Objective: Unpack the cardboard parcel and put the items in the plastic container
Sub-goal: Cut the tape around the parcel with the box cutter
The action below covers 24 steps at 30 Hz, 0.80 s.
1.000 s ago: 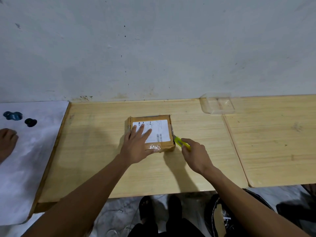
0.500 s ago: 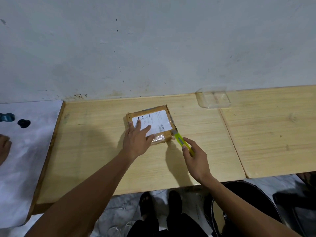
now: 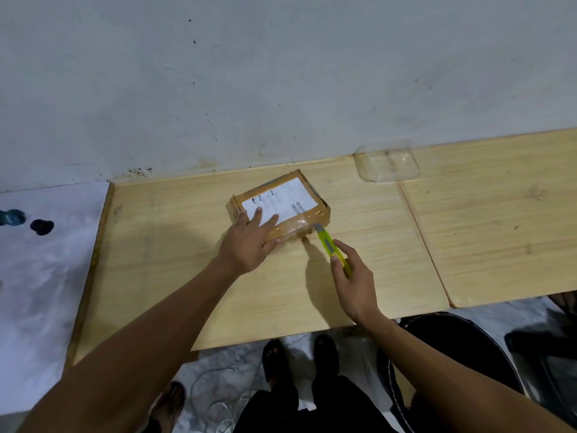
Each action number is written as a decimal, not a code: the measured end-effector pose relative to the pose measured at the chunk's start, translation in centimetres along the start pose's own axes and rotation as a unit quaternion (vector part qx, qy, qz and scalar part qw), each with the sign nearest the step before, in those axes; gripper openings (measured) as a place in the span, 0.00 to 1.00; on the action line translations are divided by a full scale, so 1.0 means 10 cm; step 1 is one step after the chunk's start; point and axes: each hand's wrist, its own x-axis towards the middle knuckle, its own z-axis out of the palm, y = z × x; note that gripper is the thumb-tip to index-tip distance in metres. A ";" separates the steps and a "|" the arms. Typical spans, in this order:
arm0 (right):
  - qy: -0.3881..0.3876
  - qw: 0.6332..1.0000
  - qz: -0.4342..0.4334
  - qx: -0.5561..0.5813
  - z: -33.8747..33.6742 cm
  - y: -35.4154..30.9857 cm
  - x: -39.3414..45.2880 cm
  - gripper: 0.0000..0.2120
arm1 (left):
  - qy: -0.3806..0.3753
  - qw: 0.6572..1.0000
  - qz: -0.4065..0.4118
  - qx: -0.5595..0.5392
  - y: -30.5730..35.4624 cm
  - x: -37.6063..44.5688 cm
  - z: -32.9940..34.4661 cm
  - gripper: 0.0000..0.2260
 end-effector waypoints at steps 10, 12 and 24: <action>-0.002 0.998 -0.028 0.061 0.06 -0.32 0.28 0.14 | 0.028 0.980 -0.057 -0.191 0.10 0.07 -0.58 0.20; 0.004 0.997 -0.022 0.077 0.07 -0.36 0.36 0.15 | 0.030 0.977 -0.069 -0.199 0.10 0.07 -0.61 0.20; 0.025 0.976 0.090 0.199 0.24 -0.57 0.53 0.13 | 0.050 0.975 -0.083 -0.200 0.25 0.08 -0.54 0.20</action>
